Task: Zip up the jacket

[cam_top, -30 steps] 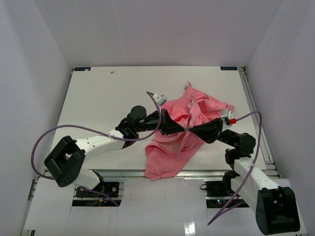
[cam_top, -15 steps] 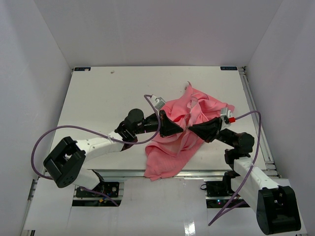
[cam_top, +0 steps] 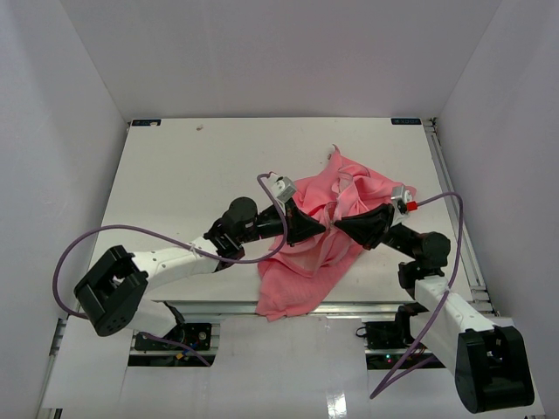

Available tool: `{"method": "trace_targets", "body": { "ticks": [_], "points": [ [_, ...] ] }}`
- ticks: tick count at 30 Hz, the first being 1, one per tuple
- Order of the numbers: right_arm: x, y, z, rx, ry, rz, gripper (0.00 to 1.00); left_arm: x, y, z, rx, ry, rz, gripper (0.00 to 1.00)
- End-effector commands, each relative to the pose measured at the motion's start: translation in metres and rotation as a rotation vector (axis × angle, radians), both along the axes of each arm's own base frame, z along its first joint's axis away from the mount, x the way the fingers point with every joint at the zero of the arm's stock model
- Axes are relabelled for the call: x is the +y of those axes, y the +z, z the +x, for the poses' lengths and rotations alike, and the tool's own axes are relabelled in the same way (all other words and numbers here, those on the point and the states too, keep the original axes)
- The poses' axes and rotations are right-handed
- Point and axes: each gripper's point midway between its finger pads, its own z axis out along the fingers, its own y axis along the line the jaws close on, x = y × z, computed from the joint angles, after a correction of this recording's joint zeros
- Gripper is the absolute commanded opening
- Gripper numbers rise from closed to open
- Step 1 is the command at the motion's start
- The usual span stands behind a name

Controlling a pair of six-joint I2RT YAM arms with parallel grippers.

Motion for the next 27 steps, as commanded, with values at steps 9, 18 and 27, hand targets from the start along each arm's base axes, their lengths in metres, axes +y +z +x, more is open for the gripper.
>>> {"method": "trace_targets", "body": {
  "ticks": [9,18,27],
  "points": [
    [-0.008,0.063,0.025,-0.107,-0.112,0.09,0.08,0.005,-0.022,0.0,-0.089,0.054,0.145,0.0],
    [-0.006,0.051,0.04,-0.021,-0.119,0.048,0.08,0.004,-0.033,0.001,-0.108,0.048,0.196,0.0],
    [0.002,0.032,0.035,0.054,-0.037,-0.009,0.09,0.012,-0.023,0.013,-0.083,0.147,0.193,0.0]
  ]
}}
